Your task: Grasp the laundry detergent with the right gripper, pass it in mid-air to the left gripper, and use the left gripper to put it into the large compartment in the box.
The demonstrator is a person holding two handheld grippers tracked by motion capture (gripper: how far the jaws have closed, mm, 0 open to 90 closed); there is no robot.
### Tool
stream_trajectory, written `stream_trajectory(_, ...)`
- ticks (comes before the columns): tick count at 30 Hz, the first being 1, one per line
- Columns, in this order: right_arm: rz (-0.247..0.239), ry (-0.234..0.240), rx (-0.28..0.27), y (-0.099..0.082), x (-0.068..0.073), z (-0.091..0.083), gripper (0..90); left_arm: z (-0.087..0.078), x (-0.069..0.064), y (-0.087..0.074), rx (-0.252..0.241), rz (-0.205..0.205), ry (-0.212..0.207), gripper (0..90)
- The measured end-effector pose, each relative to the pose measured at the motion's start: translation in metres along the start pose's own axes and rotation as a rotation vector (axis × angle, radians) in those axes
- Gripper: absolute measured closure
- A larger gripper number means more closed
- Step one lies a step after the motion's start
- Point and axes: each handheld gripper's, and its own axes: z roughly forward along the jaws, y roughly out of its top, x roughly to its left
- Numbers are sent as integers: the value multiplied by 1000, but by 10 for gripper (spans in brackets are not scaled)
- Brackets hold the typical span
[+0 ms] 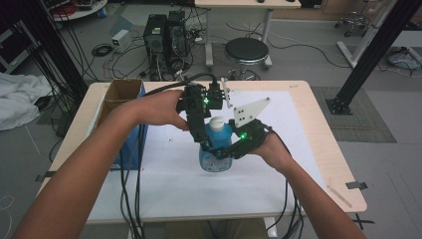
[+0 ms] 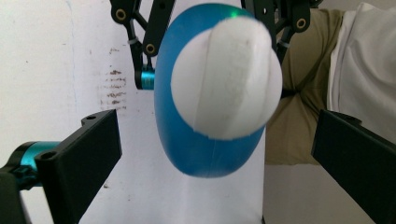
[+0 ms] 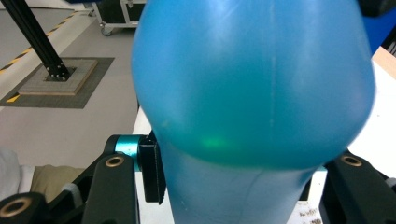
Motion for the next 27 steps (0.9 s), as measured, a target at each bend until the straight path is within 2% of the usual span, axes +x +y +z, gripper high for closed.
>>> stream_trajectory(14, 4, 7, 3, 2, -1, 4, 438, 7, 4, 8, 8, 3, 0, 16)
stream_trajectory(25, 4, 9, 1, 3, -1, 3, 439, 15, 7, 13, 21, 23, 3, 17)
stream_trajectory(27, 5, 8, 0, 3, -1, 3, 439, 15, 7, 13, 19, 18, -8, 36)
